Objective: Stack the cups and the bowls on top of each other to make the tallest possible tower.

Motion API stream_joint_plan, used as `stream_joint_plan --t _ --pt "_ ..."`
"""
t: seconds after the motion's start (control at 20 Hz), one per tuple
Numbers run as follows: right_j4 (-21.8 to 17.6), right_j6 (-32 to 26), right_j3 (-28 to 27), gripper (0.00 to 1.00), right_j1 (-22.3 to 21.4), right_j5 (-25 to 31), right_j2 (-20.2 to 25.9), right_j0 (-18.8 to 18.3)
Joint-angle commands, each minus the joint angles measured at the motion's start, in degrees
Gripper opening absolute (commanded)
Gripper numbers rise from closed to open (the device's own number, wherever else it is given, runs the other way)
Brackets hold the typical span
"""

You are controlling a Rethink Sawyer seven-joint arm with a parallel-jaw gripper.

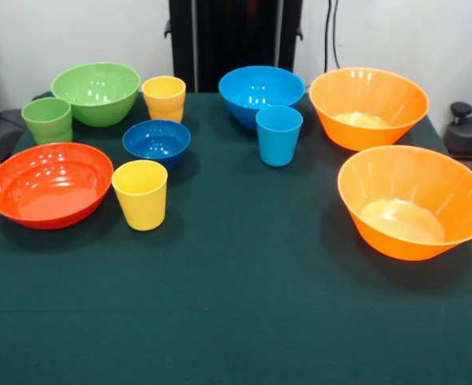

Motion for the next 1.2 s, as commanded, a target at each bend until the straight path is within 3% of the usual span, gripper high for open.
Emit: stream_joint_plan --t 0.05,0.1,0.25,0.3,0.35,0.4,0.6,1.2 --pt "-0.13 -2.53 0.39 1.0 -0.71 12.61 5.02 -3.49" --pt "0.56 -2.06 3.15 1.0 -1.18 10.33 5.13 -2.77" --pt "0.55 -1.98 4.16 1.0 -1.04 9.46 5.6 -3.07" --pt "0.18 -1.43 0.98 1.0 3.77 7.81 7.08 -3.98" --pt "0.1 -1.5 0.86 1.0 4.29 7.38 7.3 -4.21" --pt "0.79 -2.15 5.36 1.0 2.83 4.33 7.08 -4.11" --pt "0.37 -2.18 6.25 1.0 5.28 0.68 8.19 -5.44" --pt "-1.18 -0.54 5.41 1.0 8.87 -2.65 9.9 -6.55"
